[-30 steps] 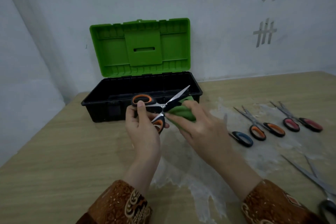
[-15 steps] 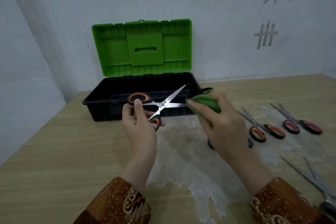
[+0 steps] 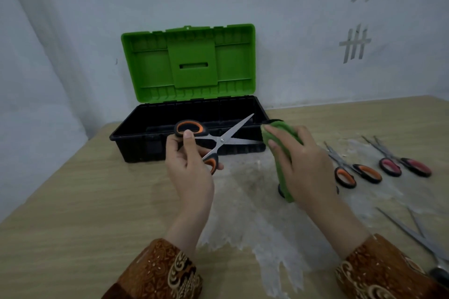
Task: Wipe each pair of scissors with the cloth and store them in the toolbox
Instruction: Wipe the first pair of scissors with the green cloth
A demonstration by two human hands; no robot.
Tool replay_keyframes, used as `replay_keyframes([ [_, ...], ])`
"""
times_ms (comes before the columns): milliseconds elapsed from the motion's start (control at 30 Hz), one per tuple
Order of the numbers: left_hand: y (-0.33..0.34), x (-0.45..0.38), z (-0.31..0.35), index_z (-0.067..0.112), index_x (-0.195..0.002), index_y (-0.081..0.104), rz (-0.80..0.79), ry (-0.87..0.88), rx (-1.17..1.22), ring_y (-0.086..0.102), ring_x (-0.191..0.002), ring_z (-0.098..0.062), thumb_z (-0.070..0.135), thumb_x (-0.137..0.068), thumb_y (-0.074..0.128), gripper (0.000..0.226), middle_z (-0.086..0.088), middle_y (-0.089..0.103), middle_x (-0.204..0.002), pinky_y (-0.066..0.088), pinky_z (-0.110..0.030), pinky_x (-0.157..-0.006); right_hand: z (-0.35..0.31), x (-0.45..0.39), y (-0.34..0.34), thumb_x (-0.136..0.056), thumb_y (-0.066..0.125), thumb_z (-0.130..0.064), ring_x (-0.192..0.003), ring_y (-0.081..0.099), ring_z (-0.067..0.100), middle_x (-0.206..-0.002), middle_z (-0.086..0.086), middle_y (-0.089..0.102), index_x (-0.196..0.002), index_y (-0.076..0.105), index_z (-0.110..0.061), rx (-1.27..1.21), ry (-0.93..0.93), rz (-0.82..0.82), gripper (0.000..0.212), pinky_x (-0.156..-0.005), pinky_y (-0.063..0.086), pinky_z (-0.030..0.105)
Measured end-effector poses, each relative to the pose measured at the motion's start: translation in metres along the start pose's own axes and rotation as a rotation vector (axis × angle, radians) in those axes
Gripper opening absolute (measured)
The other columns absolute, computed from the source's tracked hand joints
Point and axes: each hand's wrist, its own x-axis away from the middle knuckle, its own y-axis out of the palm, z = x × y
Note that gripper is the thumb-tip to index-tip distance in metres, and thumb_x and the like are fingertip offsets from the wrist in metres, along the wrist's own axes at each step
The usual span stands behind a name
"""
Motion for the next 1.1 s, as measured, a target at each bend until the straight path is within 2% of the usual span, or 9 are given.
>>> replay_keyframes([
  [167,0.001,0.003,-0.002,0.016,-0.089,0.053,-0.011,0.0,0.013,0.052,-0.045,-0.027,0.025,-0.103,0.041,0.021,-0.002,0.051,-0.054,0.045,-0.022,-0.038,-0.025,0.005,0.008,-0.095,0.049,-0.037,-0.068,0.058,0.016,-0.102,0.004,0.061,-0.122,0.065,-0.022,0.04,-0.151,-0.06,0.035,-0.049,0.051,0.026],
  [333,0.0,0.001,-0.005,0.014,-0.083,0.051,-0.013,-0.079,0.056,0.052,-0.043,-0.03,0.024,-0.103,0.042,0.024,0.005,0.049,-0.047,0.042,-0.02,-0.037,-0.012,0.007,0.011,-0.085,0.068,-0.031,-0.068,0.061,0.022,-0.104,0.007,0.06,-0.121,0.063,-0.025,0.153,-0.049,-0.133,0.037,-0.046,0.049,0.028],
  [433,0.001,0.003,-0.008,0.014,-0.083,0.05,-0.039,-0.073,0.048,0.05,-0.046,-0.03,0.024,-0.103,0.042,0.024,0.003,0.048,-0.049,0.043,-0.022,-0.038,-0.004,0.007,0.011,-0.091,0.06,-0.034,-0.062,0.059,0.026,-0.096,0.007,0.06,-0.118,0.064,-0.024,0.154,0.039,-0.174,0.03,-0.046,0.05,0.032],
  [567,0.0,0.0,-0.007,0.015,-0.086,0.05,-0.044,0.007,0.004,0.051,-0.043,-0.024,0.024,-0.103,0.042,0.022,-0.009,0.049,-0.057,0.046,-0.024,-0.039,0.003,0.0,-0.001,-0.095,0.055,-0.032,-0.056,0.055,0.023,-0.09,0.006,0.058,-0.117,0.065,-0.019,0.126,0.046,-0.07,0.027,-0.046,0.041,0.025],
  [700,0.001,0.004,-0.008,0.015,-0.089,0.052,-0.084,0.083,-0.043,0.051,-0.046,-0.019,0.024,-0.103,0.041,0.02,-0.011,0.049,-0.059,0.051,-0.032,-0.04,-0.018,-0.003,-0.006,-0.095,0.055,-0.032,-0.064,0.053,0.011,-0.102,0.004,0.061,-0.117,0.066,-0.017,0.006,-0.123,0.012,0.028,-0.053,0.041,0.017],
  [800,0.001,0.007,-0.006,0.016,-0.089,0.052,-0.133,0.128,-0.081,0.054,-0.049,-0.024,0.024,-0.103,0.041,0.019,-0.009,0.051,-0.059,0.052,-0.04,-0.041,-0.035,0.007,0.007,-0.092,0.062,-0.025,-0.074,0.06,0.02,-0.106,0.006,0.061,-0.122,0.063,-0.027,0.075,-0.293,-0.071,0.03,-0.049,0.052,0.03],
  [867,0.0,0.006,-0.004,0.014,-0.09,0.053,-0.142,0.127,-0.079,0.053,-0.047,-0.024,0.024,-0.103,0.042,0.02,-0.01,0.05,-0.058,0.052,-0.036,-0.04,-0.03,0.006,0.01,-0.088,0.069,-0.019,-0.072,0.06,0.021,-0.105,0.006,0.061,-0.125,0.061,-0.031,0.154,-0.249,-0.081,0.039,-0.045,0.05,0.031],
  [967,0.001,0.008,-0.002,0.01,-0.093,0.054,-0.164,0.131,-0.075,0.052,-0.044,-0.029,0.024,-0.102,0.042,0.021,-0.01,0.048,-0.056,0.051,-0.031,-0.04,-0.018,0.001,0.003,-0.085,0.072,-0.016,-0.065,0.058,0.022,-0.101,0.007,0.06,-0.122,0.065,-0.026,0.161,-0.111,-0.015,0.039,-0.044,0.046,0.027],
  [1100,0.002,0.011,-0.001,0.011,-0.094,0.054,-0.173,0.125,-0.078,0.054,-0.045,-0.023,0.025,-0.102,0.042,0.02,-0.009,0.051,-0.058,0.051,-0.03,-0.041,-0.026,0.01,0.008,-0.092,0.063,-0.021,-0.074,0.062,0.022,-0.104,0.009,0.063,-0.12,0.066,-0.019,0.143,-0.287,0.006,0.028,-0.047,0.052,0.03],
])
